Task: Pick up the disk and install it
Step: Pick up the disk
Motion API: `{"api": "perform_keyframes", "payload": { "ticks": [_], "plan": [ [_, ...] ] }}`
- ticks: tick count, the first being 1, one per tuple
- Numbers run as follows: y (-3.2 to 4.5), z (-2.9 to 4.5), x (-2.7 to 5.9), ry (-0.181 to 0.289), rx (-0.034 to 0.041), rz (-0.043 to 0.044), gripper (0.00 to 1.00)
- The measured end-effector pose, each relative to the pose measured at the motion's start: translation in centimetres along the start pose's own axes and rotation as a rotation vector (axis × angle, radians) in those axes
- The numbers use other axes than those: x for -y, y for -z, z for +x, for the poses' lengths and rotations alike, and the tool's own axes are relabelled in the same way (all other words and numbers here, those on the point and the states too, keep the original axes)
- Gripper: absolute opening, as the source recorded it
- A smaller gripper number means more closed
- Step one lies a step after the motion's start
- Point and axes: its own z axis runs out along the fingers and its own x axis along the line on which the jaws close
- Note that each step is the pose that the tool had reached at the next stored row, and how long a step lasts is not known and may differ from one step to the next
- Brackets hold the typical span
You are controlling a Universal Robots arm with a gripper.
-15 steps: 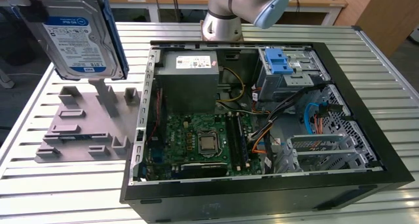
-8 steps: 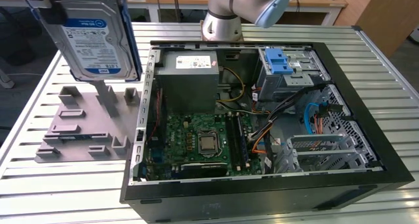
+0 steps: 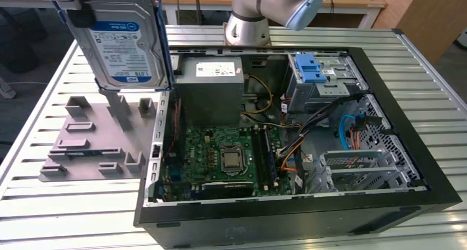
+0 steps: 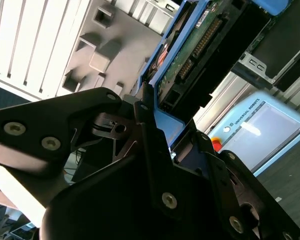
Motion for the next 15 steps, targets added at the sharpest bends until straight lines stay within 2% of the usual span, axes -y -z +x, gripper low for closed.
{"api": "perform_keyframes", "payload": {
  "ticks": [15],
  "plan": [
    [0.03, 0.0, 2.76, 0.0, -0.0001, -0.0001, 0.36]
  ]
}}
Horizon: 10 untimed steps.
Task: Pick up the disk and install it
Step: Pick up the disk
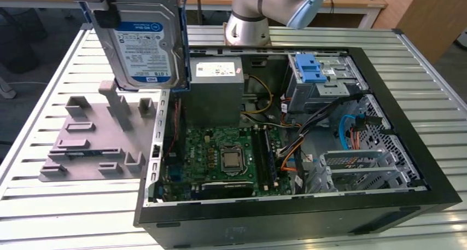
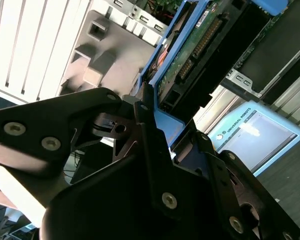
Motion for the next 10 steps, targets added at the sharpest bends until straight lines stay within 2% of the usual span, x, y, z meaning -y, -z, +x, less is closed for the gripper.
{"api": "perform_keyframes", "payload": {
  "ticks": [10],
  "plan": [
    [0.02, -0.01, 1.79, 0.0, 0.0, 0.0, 0.36]
  ]
}}
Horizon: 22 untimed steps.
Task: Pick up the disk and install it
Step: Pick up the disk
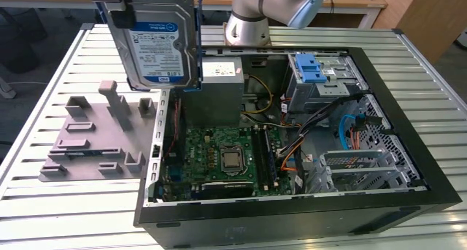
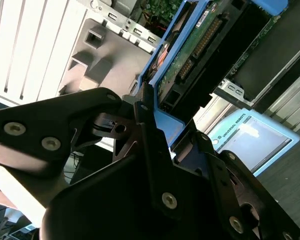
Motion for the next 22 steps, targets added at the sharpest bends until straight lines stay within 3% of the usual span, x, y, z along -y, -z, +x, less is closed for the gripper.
{"api": "perform_keyframes", "payload": {
  "ticks": [22],
  "plan": [
    [0.04, 0.1, 3.46, 0.0, 0.0, -0.0001, 0.36]
  ]
}}
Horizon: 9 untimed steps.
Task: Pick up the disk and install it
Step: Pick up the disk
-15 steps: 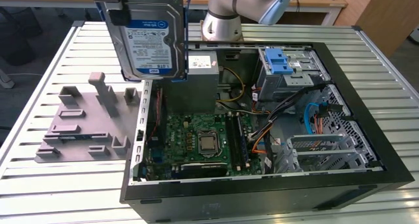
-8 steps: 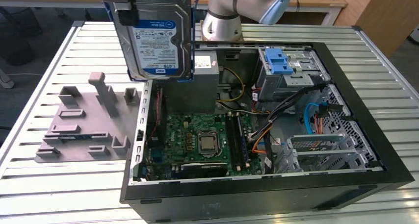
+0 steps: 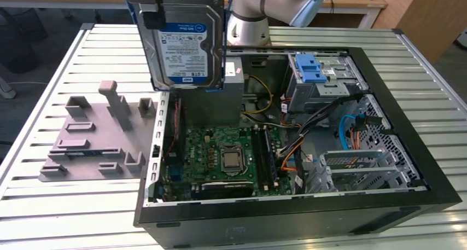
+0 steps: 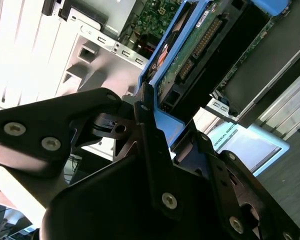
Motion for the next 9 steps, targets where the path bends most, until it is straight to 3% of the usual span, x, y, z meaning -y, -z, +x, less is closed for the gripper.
{"api": "perform_keyframes", "payload": {
  "ticks": [6, 9],
  "plan": [
    [-0.01, 0.7, 0.89, 0.0, 0.0001, -0.0001, 0.36],
    [-0.04, 0.75, 1.95, 0.0, 0.0001, -0.0001, 0.36]
  ]
}}
